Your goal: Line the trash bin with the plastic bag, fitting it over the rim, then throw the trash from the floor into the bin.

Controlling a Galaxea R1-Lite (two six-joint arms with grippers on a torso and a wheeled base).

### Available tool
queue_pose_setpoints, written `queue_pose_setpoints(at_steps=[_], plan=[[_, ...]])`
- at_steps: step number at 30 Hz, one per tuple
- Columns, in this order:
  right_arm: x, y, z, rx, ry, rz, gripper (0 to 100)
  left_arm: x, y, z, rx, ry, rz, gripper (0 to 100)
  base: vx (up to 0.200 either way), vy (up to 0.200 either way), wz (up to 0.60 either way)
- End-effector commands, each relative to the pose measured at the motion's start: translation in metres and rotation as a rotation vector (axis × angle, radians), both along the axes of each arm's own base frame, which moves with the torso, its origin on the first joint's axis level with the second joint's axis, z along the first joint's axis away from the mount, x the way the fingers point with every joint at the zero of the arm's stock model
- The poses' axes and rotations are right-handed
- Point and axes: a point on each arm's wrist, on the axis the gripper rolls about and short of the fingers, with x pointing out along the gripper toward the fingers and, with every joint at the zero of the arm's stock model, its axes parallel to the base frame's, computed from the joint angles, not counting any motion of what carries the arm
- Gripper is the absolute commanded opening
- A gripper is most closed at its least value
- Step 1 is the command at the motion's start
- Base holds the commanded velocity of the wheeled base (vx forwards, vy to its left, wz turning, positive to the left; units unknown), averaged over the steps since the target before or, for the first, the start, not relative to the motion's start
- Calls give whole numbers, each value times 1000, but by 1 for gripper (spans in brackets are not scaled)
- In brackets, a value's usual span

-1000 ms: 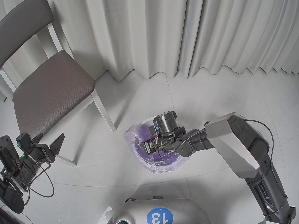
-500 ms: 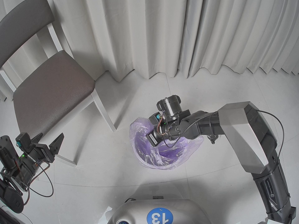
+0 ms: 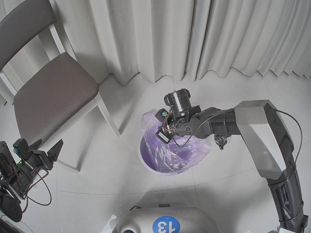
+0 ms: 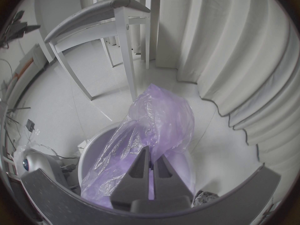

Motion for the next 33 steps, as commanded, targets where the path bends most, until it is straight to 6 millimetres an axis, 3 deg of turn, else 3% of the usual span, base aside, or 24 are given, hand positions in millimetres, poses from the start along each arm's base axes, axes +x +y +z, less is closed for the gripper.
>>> queue_pose_setpoints(at_steps=[1, 7, 12, 15, 18, 24, 29, 31, 32, 33], plan=[[-15, 15, -10, -53, -97, 53, 0, -4, 2, -2, -9, 14, 5, 100, 0, 0, 0], [-37, 32, -3, 9, -136, 94, 0, -3, 2, -4, -11, 25, 5, 100, 0, 0, 0], [-49, 34, 1, 66, -57, 71, 0, -4, 5, -5, -12, 36, 22, 100, 0, 0, 0], [-65, 35, 2, 142, 93, 78, 0, -9, 9, -5, -20, 56, 7, 100, 0, 0, 0], [-72, 40, -9, 159, 150, 65, 0, -13, 10, -3, -22, 56, 10, 100, 0, 0, 0], [-83, 53, -50, 122, 236, 64, 0, -18, 11, 0, -21, 47, 22, 100, 0, 0, 0], [-79, 56, -82, 105, 238, 58, 0, -18, 11, 1, -16, 39, 22, 100, 0, 0, 0], [-78, 56, -85, 113, 232, 56, 0, -18, 11, 1, -16, 39, 22, 100, 0, 0, 0], [-77, 55, -86, 120, 226, 53, 100, -18, 11, 1, -15, 39, 22, 100, 0, 0, 0], [-77, 55, -86, 120, 226, 53, 100, -18, 11, 1, -15, 39, 22, 100, 0, 0, 0]])
